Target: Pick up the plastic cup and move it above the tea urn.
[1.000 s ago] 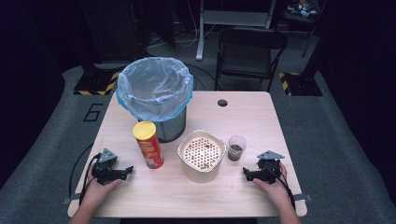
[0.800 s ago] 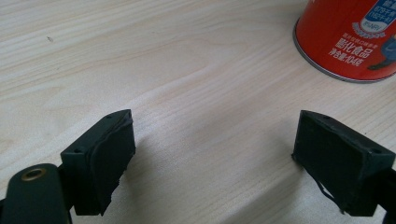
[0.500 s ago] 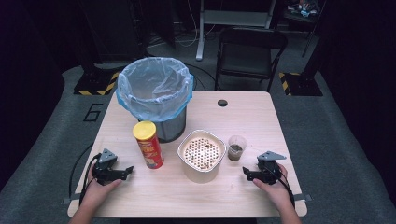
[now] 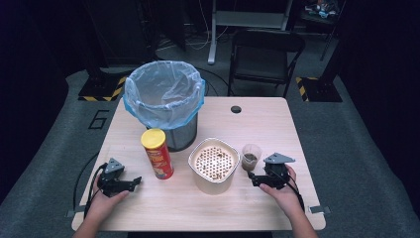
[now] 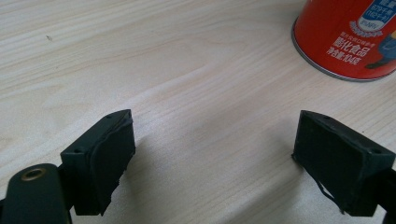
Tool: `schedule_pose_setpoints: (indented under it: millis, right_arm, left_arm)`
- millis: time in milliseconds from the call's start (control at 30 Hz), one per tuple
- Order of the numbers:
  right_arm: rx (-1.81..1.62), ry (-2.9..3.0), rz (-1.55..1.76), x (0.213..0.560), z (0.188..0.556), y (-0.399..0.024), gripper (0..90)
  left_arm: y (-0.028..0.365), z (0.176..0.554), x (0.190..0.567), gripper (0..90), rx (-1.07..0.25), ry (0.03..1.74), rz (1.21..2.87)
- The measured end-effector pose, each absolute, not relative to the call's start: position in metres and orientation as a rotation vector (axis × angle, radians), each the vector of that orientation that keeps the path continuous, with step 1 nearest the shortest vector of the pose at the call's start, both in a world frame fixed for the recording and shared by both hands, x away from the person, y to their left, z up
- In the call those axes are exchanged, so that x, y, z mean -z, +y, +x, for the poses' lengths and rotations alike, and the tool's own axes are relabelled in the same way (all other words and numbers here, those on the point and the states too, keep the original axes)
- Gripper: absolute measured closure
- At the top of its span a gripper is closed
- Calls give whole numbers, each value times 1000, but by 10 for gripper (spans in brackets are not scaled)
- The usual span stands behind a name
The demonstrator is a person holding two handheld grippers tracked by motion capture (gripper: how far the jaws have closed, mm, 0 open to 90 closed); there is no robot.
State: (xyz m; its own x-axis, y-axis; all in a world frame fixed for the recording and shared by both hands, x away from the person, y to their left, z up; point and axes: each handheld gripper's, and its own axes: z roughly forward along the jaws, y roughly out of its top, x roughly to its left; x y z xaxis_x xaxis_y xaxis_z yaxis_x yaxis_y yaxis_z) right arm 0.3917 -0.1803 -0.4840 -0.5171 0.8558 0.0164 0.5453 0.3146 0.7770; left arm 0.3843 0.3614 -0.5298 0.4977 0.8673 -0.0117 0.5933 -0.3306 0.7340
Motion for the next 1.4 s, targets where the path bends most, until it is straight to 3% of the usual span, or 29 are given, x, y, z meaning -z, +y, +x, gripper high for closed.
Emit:
schedule_pose_setpoints:
  millis: [233,467,1100,1400]
  right_arm:
    - [-1083,2173,1260,481,406,-173,152]
    - [-1100,2156,1263,480,418,-166,215]
    - [-1042,2144,1223,486,434,-156,227]
    - [-1038,2126,1175,485,434,-158,307]
  left_arm:
    - [361,384,530,122,-503,1201,2041]
    - [360,383,530,122,-503,1202,2038]
    - [360,383,530,122,-502,1203,2037]
    - [360,383,530,122,-503,1203,2038]
